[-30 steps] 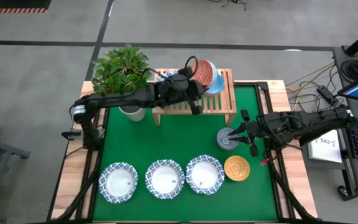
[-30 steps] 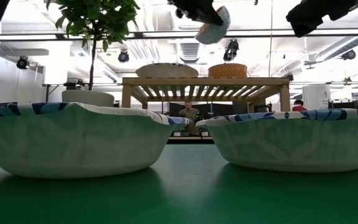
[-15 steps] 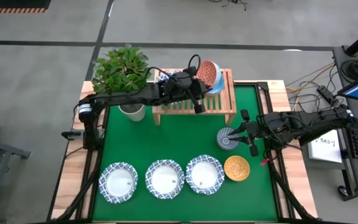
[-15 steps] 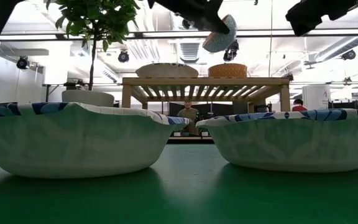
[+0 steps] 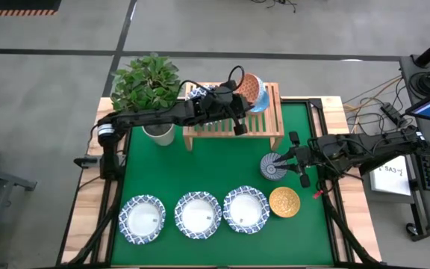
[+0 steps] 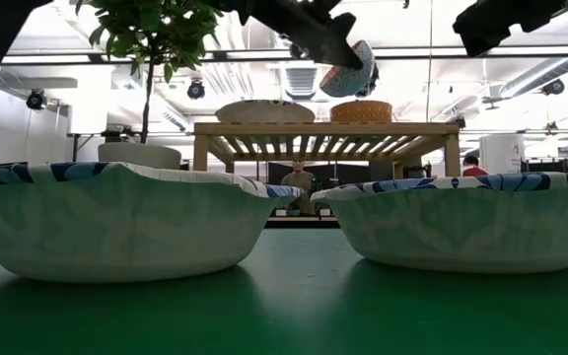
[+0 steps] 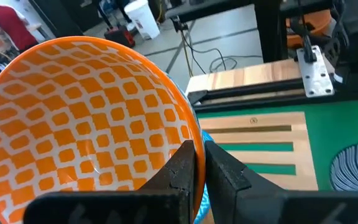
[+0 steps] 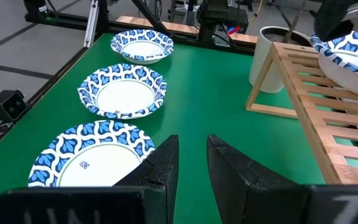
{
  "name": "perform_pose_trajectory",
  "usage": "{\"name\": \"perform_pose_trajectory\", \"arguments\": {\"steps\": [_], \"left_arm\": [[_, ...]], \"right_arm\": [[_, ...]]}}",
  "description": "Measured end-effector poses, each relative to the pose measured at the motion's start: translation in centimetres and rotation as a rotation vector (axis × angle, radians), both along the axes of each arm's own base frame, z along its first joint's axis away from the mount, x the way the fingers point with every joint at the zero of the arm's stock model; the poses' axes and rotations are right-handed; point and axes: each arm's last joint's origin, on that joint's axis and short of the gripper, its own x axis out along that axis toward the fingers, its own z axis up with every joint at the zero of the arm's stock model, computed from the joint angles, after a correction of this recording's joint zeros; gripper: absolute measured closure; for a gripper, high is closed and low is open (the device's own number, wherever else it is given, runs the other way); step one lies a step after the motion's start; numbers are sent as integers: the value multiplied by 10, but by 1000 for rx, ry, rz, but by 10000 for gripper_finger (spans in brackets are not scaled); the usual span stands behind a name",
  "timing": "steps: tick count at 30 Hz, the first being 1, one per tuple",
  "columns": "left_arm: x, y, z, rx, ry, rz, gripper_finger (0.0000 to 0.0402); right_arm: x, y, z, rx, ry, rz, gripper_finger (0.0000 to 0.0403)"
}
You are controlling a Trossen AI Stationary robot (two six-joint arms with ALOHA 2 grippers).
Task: Place and stack bowls onto a shelf
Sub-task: Stack the orange bowl on top of the light blue bowl on the shelf
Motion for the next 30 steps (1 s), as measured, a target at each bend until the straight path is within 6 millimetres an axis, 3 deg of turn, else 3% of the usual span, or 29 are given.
{"name": "perform_pose_trajectory", "arguments": {"steps": [30], "left_arm": [[3, 1, -9, -34, 23, 12, 379]], "right_arm": [[0, 0, 0, -4, -1, 1, 330]]}}
